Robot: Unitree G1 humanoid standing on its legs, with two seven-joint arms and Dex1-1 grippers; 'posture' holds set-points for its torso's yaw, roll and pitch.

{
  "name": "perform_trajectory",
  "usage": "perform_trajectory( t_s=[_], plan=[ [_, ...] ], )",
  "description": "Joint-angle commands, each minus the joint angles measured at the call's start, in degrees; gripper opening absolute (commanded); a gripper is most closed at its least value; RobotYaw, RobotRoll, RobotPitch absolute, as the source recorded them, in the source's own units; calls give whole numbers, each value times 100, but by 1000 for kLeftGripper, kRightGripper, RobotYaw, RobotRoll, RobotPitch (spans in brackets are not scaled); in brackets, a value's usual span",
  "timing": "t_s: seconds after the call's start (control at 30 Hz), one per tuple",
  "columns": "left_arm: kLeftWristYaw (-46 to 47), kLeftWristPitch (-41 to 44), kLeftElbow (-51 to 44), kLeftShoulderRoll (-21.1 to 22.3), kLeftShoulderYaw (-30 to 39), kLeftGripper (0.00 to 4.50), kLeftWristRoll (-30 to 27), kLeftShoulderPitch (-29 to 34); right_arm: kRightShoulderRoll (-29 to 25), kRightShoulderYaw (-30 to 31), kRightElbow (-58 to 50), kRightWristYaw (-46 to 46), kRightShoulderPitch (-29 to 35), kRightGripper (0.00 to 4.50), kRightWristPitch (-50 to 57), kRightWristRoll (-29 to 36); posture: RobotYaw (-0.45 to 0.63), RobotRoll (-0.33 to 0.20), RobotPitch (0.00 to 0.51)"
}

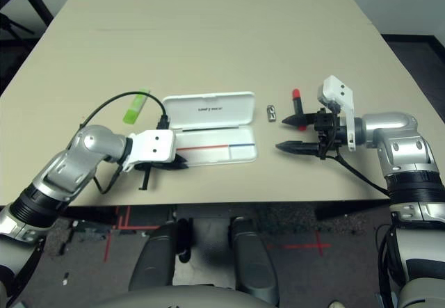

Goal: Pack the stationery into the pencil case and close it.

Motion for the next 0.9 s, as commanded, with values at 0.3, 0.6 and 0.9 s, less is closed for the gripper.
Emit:
perform_trajectory(
  t_s=[0.3, 0.6, 0.9],
  plan=[
    [10, 296, -622, 280, 499, 4479, -404, 213, -76, 137, -119, 160, 67, 4500, 4, 24, -1, 0, 178],
    [68, 273, -1130, 464, 1250, 4479, -958, 423, -236, -139, -560, -50, 229, 4500, 207, 195, -1, 0, 176],
    [230, 348, -1407, 742, 1807, 4479, -1263, 626, -519, -515, -1412, -866, 574, 4500, 1402, 575, 7, 0, 180]
  ],
)
